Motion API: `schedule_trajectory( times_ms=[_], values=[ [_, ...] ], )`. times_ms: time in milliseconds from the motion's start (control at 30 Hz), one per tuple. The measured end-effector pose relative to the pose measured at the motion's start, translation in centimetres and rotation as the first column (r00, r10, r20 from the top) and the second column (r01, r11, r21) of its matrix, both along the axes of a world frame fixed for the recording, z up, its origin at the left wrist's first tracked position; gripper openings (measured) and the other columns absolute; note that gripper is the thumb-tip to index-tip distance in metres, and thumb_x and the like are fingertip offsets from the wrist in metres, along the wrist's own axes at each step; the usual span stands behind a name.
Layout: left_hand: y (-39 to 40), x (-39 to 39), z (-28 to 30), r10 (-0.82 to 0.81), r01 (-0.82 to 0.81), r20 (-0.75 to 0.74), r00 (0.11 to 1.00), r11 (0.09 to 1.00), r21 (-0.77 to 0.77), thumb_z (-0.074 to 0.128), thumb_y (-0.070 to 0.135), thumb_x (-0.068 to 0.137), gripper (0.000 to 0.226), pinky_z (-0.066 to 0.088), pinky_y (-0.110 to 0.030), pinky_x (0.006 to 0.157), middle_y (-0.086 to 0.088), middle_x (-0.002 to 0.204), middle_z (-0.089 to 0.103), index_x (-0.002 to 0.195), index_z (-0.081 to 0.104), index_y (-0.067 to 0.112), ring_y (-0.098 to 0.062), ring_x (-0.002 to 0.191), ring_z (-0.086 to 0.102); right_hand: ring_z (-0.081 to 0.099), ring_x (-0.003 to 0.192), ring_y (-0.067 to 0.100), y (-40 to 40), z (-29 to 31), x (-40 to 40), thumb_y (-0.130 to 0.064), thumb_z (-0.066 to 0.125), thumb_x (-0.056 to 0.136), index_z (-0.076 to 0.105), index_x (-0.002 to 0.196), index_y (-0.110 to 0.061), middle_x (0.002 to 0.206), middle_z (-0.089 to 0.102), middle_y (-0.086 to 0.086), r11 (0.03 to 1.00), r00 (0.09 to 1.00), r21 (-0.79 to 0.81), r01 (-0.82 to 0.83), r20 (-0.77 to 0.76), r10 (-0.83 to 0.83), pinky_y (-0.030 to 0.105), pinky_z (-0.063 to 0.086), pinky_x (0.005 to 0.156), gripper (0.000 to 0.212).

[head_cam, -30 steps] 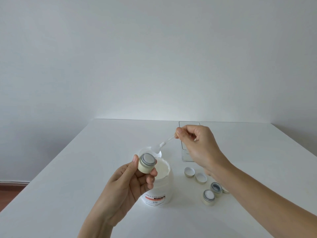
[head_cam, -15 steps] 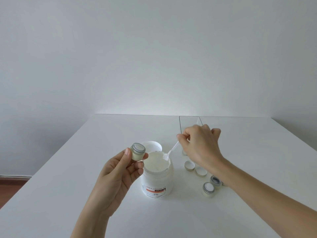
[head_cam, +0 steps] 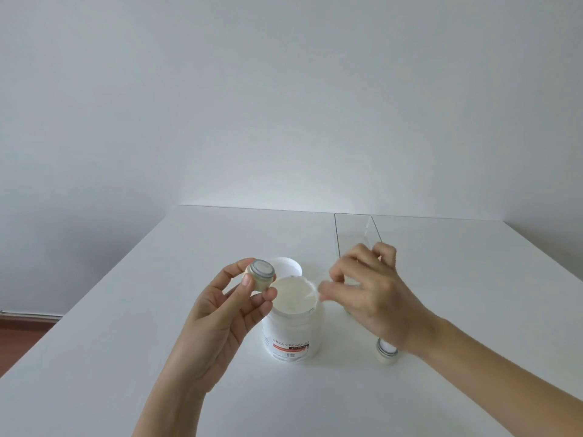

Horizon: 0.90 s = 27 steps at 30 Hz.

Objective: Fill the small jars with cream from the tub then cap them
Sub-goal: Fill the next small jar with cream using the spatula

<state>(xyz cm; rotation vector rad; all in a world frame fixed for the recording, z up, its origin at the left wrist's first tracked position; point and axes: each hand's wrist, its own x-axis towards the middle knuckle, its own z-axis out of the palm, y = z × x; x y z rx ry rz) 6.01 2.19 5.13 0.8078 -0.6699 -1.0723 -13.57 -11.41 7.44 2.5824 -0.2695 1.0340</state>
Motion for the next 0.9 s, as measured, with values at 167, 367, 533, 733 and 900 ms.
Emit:
schedule_trajectory(
  times_ms=[167, 367, 533, 733, 900],
  values=[
    [0.0, 0.2, -0.2, 0.007, -0.007, -0.027, 1.000, 1.000, 0.006, 0.060, 0.016, 0.088, 0.023, 0.058, -0.026, 0.077, -0.015, 0.102, 0.069, 0.111, 0.067, 0.013, -0.021, 0.081, 0.071, 0.050, 0.079, 0.016, -0.6, 0.0, -2.2, -0.009, 0.062, 0.089, 0.065, 0.078, -0.021, 0.076, 0.056, -0.008, 0.959, 0.999, -0.282, -0.034, -0.038, 0.024, 0.034, 0.025, 0.073, 0.016],
    [-0.2, 0.1, -0.5, 0.016, -0.016, -0.008, 1.000, 1.000, 0.011, 0.062, 0.014, 0.086, 0.024, 0.058, -0.024, 0.076, -0.010, 0.097, 0.071, 0.108, 0.072, 0.012, -0.019, 0.081, 0.071, 0.049, 0.079, 0.017, -1.0, 1.2, -3.8, -0.005, 0.054, 0.091, 0.066, 0.078, -0.021, 0.076, 0.058, -0.007, 0.942, 0.998, -0.330, -0.051, 0.023, 0.061, 0.034, 0.021, 0.073, 0.023],
    [-0.2, -0.1, -0.4, 0.019, -0.019, 0.033, 0.999, 1.000, 0.016, 0.066, 0.008, 0.081, 0.023, 0.057, -0.021, 0.071, -0.005, 0.085, 0.066, 0.102, 0.075, 0.013, -0.014, 0.073, 0.068, 0.049, 0.073, 0.014, -0.7, 2.1, -3.1, -0.016, 0.061, 0.089, 0.069, 0.072, -0.018, 0.073, 0.061, -0.007, 0.995, 0.965, 0.087, 0.047, 0.253, -0.067, 0.035, 0.027, 0.077, 0.019],
    [-0.3, -0.9, -0.2, -0.004, 0.004, 0.045, 0.999, 1.000, 0.002, 0.076, 0.015, 0.080, 0.030, 0.058, -0.025, 0.075, -0.009, 0.092, 0.070, 0.109, 0.069, 0.014, -0.020, 0.082, 0.072, 0.042, 0.044, 0.002, 0.1, 3.0, -1.2, -0.024, 0.054, 0.096, 0.063, 0.071, -0.015, 0.047, 0.051, -0.019, 0.573, 0.910, 0.815, -0.084, 0.297, -0.290, 0.009, 0.031, 0.048, 0.027],
    [-0.2, -1.2, 0.0, -0.031, 0.029, 0.095, 0.995, 0.999, 0.016, 0.077, 0.021, 0.074, 0.034, 0.057, -0.023, 0.077, -0.007, 0.100, 0.074, 0.107, 0.075, 0.017, -0.021, 0.089, 0.073, 0.037, 0.042, 0.003, 0.7, 3.0, -0.3, -0.029, 0.052, 0.095, 0.061, 0.069, -0.023, 0.050, 0.048, -0.013, 0.495, 0.936, 0.858, -0.138, 0.277, -0.219, 0.010, 0.031, 0.046, 0.028]
  ],
)
